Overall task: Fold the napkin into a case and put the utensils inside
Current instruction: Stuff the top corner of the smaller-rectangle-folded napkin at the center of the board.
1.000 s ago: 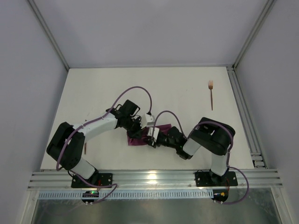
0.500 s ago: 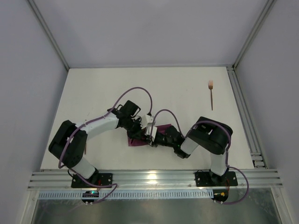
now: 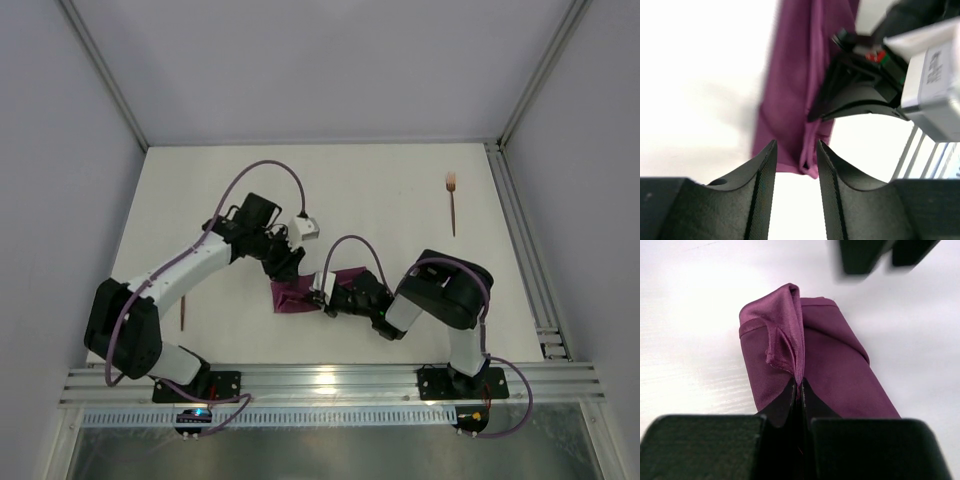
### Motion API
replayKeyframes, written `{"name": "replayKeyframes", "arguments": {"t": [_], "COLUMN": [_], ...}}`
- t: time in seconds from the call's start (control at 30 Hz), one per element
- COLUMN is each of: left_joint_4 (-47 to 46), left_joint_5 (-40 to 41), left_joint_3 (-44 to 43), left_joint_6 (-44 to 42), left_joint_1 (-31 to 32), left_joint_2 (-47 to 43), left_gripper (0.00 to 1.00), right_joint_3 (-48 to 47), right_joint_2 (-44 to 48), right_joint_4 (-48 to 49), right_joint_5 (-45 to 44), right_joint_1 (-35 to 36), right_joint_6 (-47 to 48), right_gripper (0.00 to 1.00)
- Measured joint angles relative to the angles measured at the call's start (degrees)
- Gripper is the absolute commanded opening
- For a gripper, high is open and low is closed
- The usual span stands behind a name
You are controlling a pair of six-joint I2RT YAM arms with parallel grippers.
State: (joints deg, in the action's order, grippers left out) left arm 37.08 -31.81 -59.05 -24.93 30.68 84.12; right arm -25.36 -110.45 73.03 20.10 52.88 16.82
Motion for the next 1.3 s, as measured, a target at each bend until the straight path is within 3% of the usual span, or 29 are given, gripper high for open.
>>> {"name": "replayKeyframes", "arguments": {"t": [0.03,0.13,0.3,0.7,0.8,0.9,1.03,1.17,1.3], "left_joint_4": [0.57,0.17,-0.46,-3.72,-4.57,-5.66,-7.96,-9.73,-9.84], "left_joint_5": [0.11,3.69,12.0,20.83,22.03,24.2,27.5,29.27,29.2], "left_joint_3": [-1.57,-4.74,-3.48,1.86,2.12,2.45,3.1,4.17,4.96], "left_joint_6": [0.83,3.06,3.96,3.72,3.69,3.74,4.2,4.17,4.39], "left_joint_1": [-0.81,-2.36,-0.83,7.43,8.31,8.66,8.7,8.7,8.7], "left_joint_2": [-0.81,-2.03,0.26,7.41,8.68,10.58,11.34,10.67,9.66], "left_gripper": [0.32,0.24,0.24,0.5,0.5,0.43,0.19,0.14,0.01], "right_joint_3": [0.04,0.24,0.24,0.26,0.26,0.26,0.24,0.24,0.13], "right_joint_2": [-0.44,-1.38,-2.19,-2.21,-2.21,-2.19,-2.01,-1.68,-1.22], "right_joint_4": [0.07,1.11,2.4,2.51,2.54,2.54,2.43,2.14,1.38], "right_joint_5": [-0.02,-0.07,-0.07,-0.57,-0.72,-0.72,-0.68,-0.66,-0.42], "right_joint_1": [0.0,0.0,0.0,0.0,0.0,0.0,0.0,0.0,0.0], "right_joint_6": [0.0,0.0,-0.04,-0.5,-0.66,-0.81,-1.09,-1.27,-1.53], "right_gripper": [0.04,0.04,0.04,0.04,0.04,0.04,0.04,0.04,0.04]}}
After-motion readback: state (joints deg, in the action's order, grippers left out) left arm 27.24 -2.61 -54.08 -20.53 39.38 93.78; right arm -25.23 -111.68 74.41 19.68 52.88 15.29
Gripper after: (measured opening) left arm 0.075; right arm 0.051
